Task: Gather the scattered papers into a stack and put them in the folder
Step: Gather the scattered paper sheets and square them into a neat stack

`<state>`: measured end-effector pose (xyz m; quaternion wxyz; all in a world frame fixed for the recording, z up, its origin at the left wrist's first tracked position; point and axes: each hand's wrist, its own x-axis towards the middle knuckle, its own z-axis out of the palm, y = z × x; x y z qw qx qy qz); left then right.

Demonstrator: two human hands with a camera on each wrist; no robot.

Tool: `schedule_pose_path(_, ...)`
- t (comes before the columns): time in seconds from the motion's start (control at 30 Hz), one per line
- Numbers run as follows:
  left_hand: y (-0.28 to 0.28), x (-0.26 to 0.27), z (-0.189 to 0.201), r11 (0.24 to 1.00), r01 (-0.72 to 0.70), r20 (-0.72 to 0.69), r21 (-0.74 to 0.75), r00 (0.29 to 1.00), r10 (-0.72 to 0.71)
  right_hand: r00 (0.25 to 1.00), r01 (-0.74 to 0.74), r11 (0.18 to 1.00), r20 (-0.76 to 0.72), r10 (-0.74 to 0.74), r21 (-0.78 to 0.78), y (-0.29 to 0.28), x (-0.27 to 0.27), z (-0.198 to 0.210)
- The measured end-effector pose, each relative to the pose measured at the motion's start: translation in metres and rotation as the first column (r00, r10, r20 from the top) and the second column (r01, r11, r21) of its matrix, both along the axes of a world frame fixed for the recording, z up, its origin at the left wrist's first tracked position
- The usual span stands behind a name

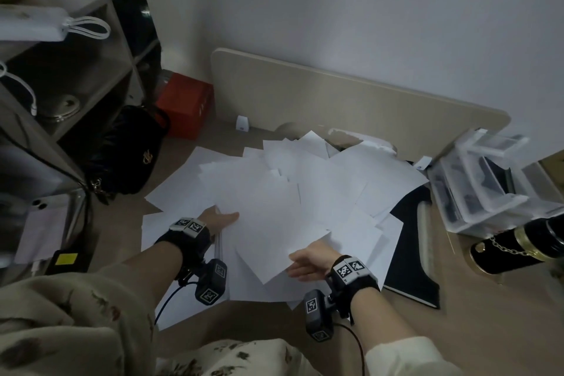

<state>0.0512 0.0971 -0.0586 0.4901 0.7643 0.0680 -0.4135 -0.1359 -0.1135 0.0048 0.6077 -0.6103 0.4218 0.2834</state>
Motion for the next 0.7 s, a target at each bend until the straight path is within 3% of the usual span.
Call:
schedule_pose_path(0.1,-0.003,0.001,-0.001,0.998,-0.053,0.063,-0.021,0.997,0.054,0.995,-0.089,0.996,-0.042,0.089,-0.017,0.0,-0.001,0.004)
schedule_pose_path(0.17,-0.009,-0.008,0.029,0.998,-0.045,0.093,-0.033,0.995,0.047,0.989,-0.132,0.987,-0.074,0.126,-0.09,-0.002,0.0,0.007)
schedule_pose_path(0.23,-0.014,-0.014,0.053,0.999,-0.026,0.158,-0.022,0.987,0.029,0.997,-0.058,0.972,-0.054,0.047,-0.226,-0.011,0.0,0.005)
schedule_pose_path(0.3,-0.019,-0.015,0.059,1.0,-0.01,0.242,0.002,0.97,0.009,0.996,0.09,0.934,0.016,-0.09,-0.345,-0.025,-0.001,0.0)
schedule_pose_path(0.4,-0.018,-0.018,0.072,0.996,0.011,0.354,-0.085,0.935,0.02,0.966,0.255,0.898,0.13,-0.223,-0.357,-0.041,0.001,-0.006)
schedule_pose_path(0.53,-0.015,-0.015,0.093,0.965,0.195,0.396,-0.177,0.911,-0.111,0.908,0.347,0.871,0.355,-0.22,-0.348,-0.048,0.009,0.003)
schedule_pose_path(0.63,-0.02,-0.016,0.119,0.893,0.331,0.387,-0.306,0.9,-0.201,0.801,0.419,0.887,0.538,-0.261,-0.193,-0.049,0.013,0.018)
schedule_pose_path(0.7,-0.022,-0.017,0.131,0.853,0.381,0.384,-0.355,0.892,-0.238,0.773,0.409,0.885,0.601,-0.206,-0.223,-0.05,0.015,0.029)
